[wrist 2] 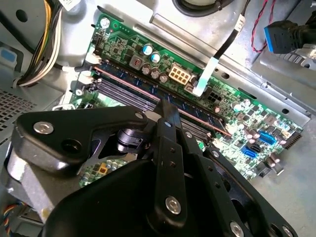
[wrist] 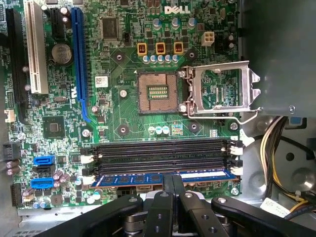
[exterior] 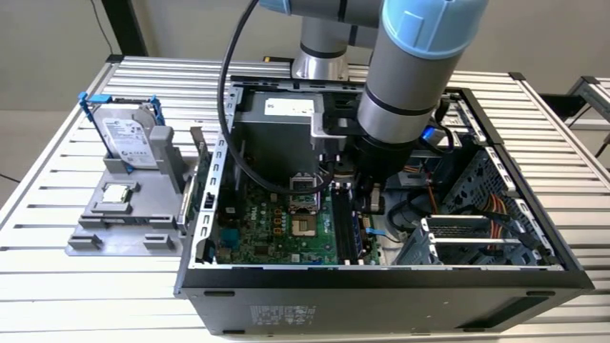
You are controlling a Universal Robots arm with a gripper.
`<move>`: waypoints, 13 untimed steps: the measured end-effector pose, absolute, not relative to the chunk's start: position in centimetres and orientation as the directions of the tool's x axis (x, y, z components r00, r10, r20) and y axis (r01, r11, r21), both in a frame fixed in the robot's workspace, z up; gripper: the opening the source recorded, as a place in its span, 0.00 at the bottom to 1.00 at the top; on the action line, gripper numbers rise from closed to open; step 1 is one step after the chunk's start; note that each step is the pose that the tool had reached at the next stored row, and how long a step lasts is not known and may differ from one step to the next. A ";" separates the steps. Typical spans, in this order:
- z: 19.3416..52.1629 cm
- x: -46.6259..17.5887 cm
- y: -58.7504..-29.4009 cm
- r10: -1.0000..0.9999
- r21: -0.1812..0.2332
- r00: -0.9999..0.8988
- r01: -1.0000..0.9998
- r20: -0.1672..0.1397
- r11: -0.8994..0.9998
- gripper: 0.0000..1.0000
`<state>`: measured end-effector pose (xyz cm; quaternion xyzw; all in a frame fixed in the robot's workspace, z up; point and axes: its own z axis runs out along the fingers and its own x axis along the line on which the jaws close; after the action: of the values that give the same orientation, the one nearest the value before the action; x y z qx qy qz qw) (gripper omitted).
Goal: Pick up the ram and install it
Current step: 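Press down the ram until it locks into place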
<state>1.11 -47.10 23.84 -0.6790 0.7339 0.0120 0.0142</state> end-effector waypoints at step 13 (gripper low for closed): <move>23.8 1.2 -47.2 -0.997 -0.001 -0.069 -0.998 -0.037 0.069 0.00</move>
<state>1.19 -47.17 23.79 -0.6822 0.7309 0.0123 0.0139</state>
